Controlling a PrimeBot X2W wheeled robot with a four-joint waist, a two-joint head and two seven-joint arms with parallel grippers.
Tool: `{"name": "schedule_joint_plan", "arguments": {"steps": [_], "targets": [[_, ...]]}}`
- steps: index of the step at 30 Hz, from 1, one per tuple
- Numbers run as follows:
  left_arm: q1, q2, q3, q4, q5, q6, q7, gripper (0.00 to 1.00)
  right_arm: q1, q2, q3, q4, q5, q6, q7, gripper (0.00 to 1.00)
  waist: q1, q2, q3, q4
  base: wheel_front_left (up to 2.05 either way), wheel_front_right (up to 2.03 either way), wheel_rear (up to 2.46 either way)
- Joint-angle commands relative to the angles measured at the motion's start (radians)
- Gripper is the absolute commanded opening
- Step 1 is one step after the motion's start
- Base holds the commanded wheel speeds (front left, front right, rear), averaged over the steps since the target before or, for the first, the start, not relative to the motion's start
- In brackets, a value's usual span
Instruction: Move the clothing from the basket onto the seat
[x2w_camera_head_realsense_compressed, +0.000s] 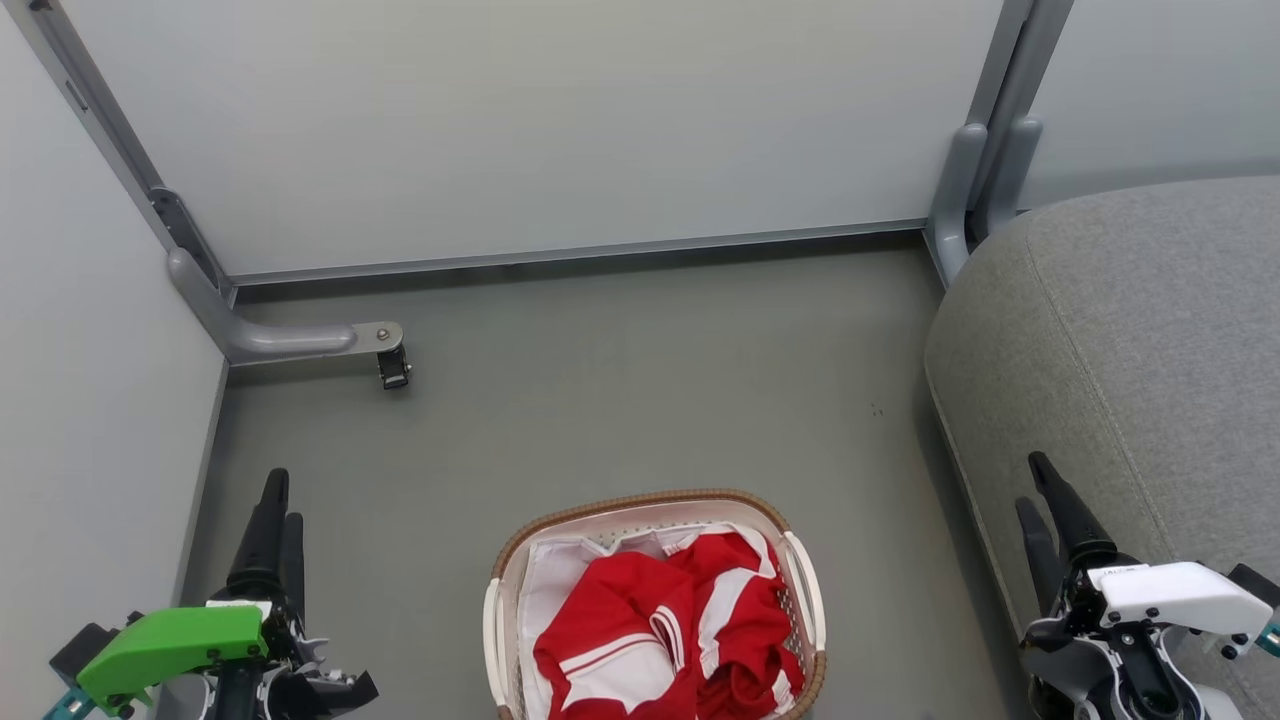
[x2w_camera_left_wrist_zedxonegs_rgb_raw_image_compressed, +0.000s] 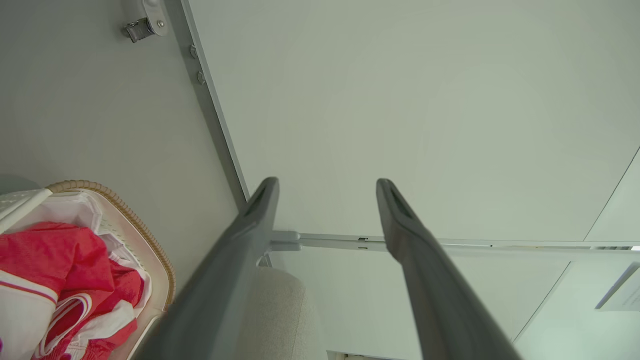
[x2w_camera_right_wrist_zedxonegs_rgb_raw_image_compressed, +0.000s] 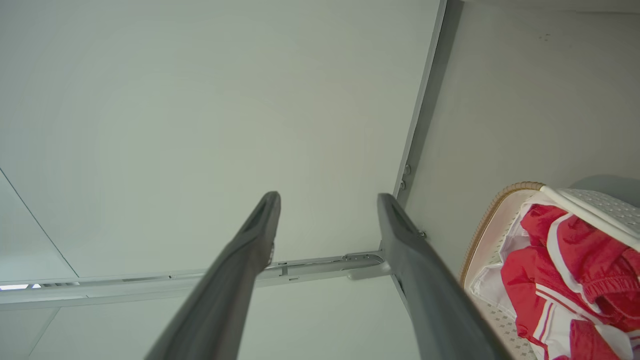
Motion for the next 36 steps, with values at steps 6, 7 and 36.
{"name": "schedule_joint_plan", "arguments": {"steps": [6,7,36], "targets": [[-0.028,0.025,-0.006,-0.010,0.117,-0.002,-0.036,1.00,-0.041,-0.030,0.039,-0.023,-0.095,0.000,-0.039,1.00,0.0000,-0.0001,0.003,0.000,0.00,0.00,0.00],[-0.029,0.026,-0.007,-0.010,0.134,-0.002,-0.040,1.00,-0.043,-0.031,0.042,-0.023,-0.110,0.000,-0.044,1.00,0.0000,-0.0001,0.004,-0.001,0.00,0.00,0.00],[-0.041,0.072,-0.077,0.038,0.654,-0.004,-0.153,1.00,-0.094,-0.041,0.109,0.020,-0.635,0.000,-0.157,1.00,0.0000,-0.0001,0.013,-0.005,0.00,0.00,0.00]]}}
